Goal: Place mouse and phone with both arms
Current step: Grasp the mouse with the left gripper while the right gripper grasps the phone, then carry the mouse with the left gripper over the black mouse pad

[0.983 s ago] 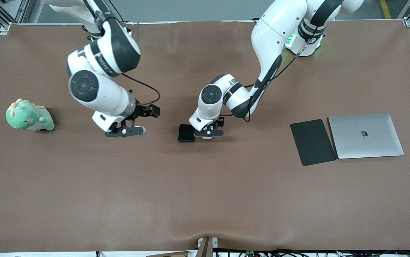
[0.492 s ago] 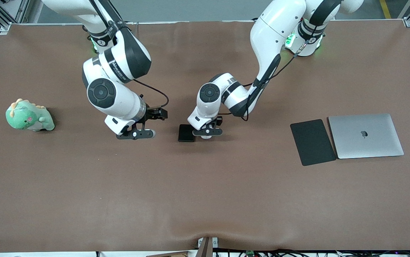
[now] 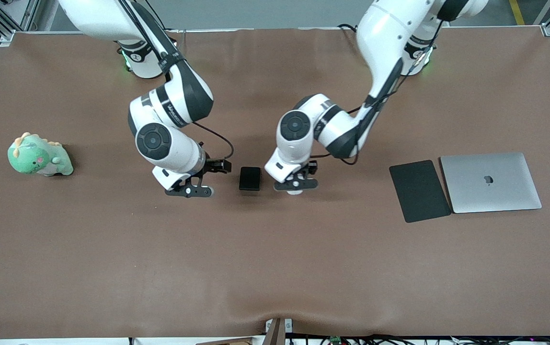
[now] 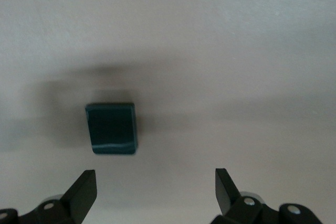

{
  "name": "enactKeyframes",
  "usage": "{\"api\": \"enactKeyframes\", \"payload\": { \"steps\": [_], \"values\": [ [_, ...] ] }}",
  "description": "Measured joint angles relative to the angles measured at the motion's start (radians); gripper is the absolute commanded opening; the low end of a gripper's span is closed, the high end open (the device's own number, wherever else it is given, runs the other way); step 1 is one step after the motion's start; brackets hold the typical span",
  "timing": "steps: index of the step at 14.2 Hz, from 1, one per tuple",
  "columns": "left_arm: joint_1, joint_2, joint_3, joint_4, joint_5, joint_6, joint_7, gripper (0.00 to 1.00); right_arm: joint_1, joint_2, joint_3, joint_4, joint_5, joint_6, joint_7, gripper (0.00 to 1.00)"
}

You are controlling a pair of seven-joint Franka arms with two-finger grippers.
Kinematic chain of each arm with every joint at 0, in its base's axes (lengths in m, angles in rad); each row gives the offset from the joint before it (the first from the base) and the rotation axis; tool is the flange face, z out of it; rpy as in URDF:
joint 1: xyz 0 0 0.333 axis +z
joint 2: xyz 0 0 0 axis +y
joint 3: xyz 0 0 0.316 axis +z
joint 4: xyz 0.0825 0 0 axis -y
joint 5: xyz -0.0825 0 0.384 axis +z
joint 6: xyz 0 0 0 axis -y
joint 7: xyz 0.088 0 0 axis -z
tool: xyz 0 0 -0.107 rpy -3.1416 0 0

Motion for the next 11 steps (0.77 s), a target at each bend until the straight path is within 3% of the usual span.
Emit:
{"api": "enactKeyframes", "payload": {
  "steps": [4, 11],
  "values": [
    [0.134, -0.078, 0.002, -0.001, 0.0, -0.027, 0.069, 0.31, 0.057, 0.115, 0.001, 0.006, -0.008, 0.185, 0.063, 1.0],
    [0.311, -0.13, 0.002, -0.002, 0.0, -0.117, 0.271, 0.31, 0.111, 0.222, 0.001, 0.09, -0.129, 0.204, 0.121, 1.0]
  ]
}}
